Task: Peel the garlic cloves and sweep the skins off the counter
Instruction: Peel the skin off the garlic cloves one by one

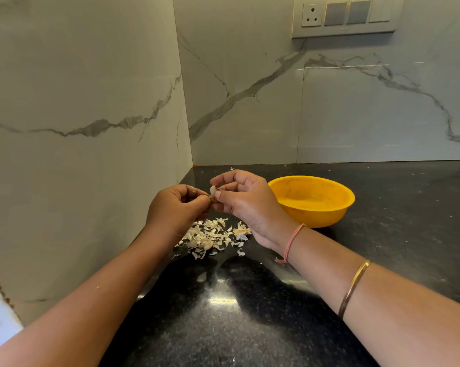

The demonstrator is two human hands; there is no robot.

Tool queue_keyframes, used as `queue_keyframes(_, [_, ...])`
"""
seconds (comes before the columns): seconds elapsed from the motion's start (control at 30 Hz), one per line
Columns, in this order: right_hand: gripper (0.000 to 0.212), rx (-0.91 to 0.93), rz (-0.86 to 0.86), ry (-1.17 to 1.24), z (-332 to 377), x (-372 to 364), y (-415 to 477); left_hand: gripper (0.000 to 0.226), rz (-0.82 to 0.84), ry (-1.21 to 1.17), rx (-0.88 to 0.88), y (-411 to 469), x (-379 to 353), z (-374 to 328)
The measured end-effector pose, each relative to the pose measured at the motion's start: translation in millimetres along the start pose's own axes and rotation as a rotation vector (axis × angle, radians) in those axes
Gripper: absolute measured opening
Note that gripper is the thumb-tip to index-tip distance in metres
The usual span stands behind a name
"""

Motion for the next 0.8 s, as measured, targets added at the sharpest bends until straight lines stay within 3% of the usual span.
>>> queue_keyframes(0.4, [0.010,0.103,-0.058,-0.083,8.0,4.4,-2.1,0.013,-0.019,0.037,0.058,4.3,3.6,10.8])
queue_keyframes(0.6, [0.011,0.115,-0.063,-0.119,6.2,6.8,-0.1,0.017,0.070,0.020,0.049,0.8,-2.3,8.3])
queue_keyframes(0.8, [0.010,0.150,-0.060,-0.181,7.5,6.6,-0.4,0.007,0.121,0.006,-0.003,-2.8,-5.6,-0.9])
Point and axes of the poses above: each hand's wrist, its own y-axis towards the middle knuckle, its own x-axis out of the back of the hand, z = x × y, the point moved 6 cm from there along y, towards the middle knuckle, and after that the axes turned 11 degrees about y, right-handed, at the moved point
